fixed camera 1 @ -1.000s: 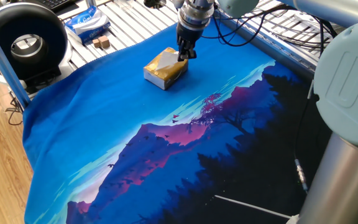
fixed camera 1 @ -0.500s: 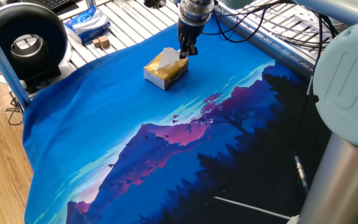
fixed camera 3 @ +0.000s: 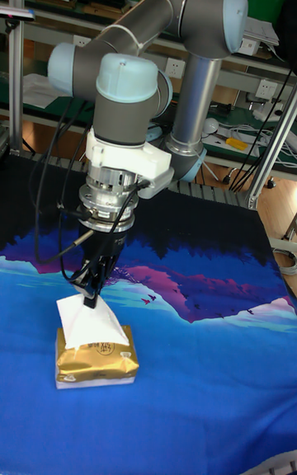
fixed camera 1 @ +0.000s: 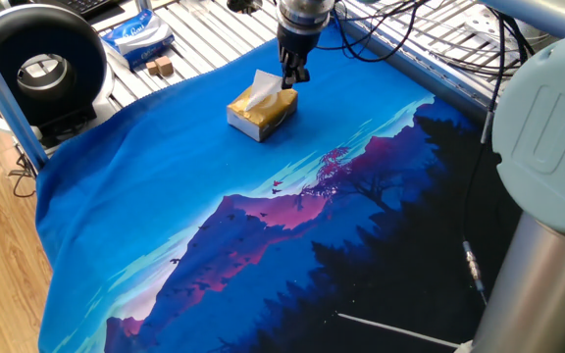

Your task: Pull out a napkin

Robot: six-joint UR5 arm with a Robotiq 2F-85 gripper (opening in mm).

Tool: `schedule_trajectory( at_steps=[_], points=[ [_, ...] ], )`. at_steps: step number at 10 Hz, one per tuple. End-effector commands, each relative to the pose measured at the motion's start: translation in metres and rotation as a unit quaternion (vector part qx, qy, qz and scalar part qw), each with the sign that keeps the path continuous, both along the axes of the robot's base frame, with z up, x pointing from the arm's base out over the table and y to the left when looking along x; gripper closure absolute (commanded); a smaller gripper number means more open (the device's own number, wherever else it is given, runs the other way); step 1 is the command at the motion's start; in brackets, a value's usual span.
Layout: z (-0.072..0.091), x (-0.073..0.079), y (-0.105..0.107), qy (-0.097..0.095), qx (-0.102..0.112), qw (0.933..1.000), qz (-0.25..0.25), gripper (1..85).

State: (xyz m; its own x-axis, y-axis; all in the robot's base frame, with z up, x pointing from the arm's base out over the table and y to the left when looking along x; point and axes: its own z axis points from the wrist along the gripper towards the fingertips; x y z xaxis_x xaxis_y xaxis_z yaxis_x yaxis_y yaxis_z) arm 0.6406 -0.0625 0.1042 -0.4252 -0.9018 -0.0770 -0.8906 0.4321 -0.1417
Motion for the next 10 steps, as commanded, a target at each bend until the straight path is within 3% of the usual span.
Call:
schedule_trajectory(
  at_steps=[1, 10],
  points=[
    [0.01, -0.002, 0.004, 0.004, 0.007, 1.0, -0.005, 84.7],
    [0.021, -0.008, 0.005, 0.02, 0.004, 0.9998, -0.006, 84.7]
  ],
)
